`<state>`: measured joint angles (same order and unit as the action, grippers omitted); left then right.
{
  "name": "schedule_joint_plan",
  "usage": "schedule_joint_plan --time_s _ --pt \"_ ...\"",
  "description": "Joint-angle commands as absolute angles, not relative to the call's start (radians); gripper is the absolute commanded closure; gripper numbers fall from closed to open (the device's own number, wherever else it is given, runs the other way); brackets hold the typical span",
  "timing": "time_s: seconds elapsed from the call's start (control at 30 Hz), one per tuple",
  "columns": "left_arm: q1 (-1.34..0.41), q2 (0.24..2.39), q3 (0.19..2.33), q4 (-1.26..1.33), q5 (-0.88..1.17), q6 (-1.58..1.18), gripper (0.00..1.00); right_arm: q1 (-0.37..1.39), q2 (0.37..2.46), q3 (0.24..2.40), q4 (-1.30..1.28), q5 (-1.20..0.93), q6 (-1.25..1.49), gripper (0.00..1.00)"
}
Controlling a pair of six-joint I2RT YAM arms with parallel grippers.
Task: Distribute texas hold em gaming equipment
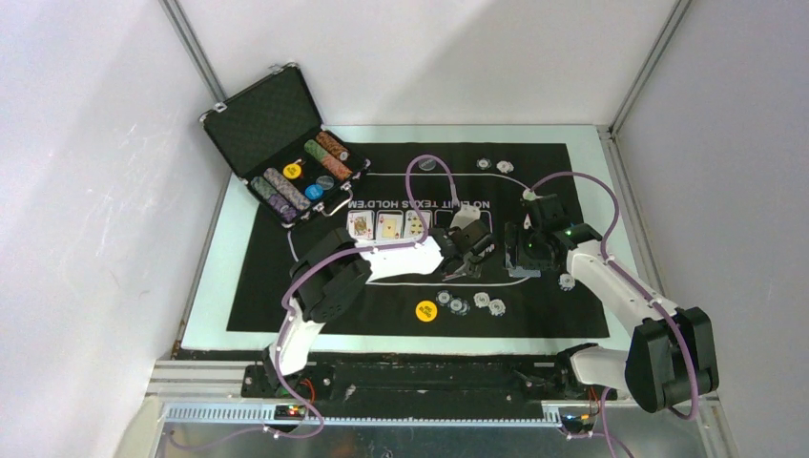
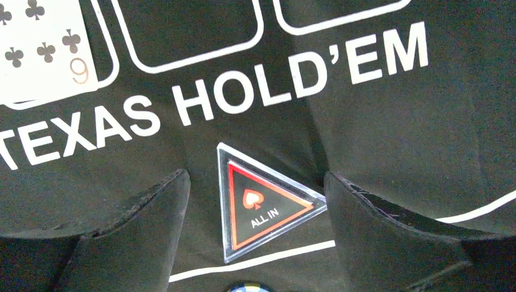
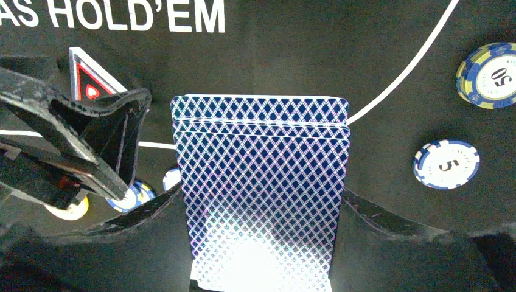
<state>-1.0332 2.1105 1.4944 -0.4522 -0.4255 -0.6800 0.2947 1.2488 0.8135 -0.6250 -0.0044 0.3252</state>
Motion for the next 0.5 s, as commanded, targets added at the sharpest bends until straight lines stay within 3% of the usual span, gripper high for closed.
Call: schedule_joint_plan --time_s 0.0,0.47 --pt "-1.057 2.078 1.442 -0.510 -0.327 -0.662 0.14 0.300 1.233 0.817 -0.584 -0.012 0.324 1.00" --pt "-1.057 2.074 1.419 -0.465 -0.200 -0.558 0.11 0.302 1.241 0.817 -0.583 -0.011 0.322 1.00"
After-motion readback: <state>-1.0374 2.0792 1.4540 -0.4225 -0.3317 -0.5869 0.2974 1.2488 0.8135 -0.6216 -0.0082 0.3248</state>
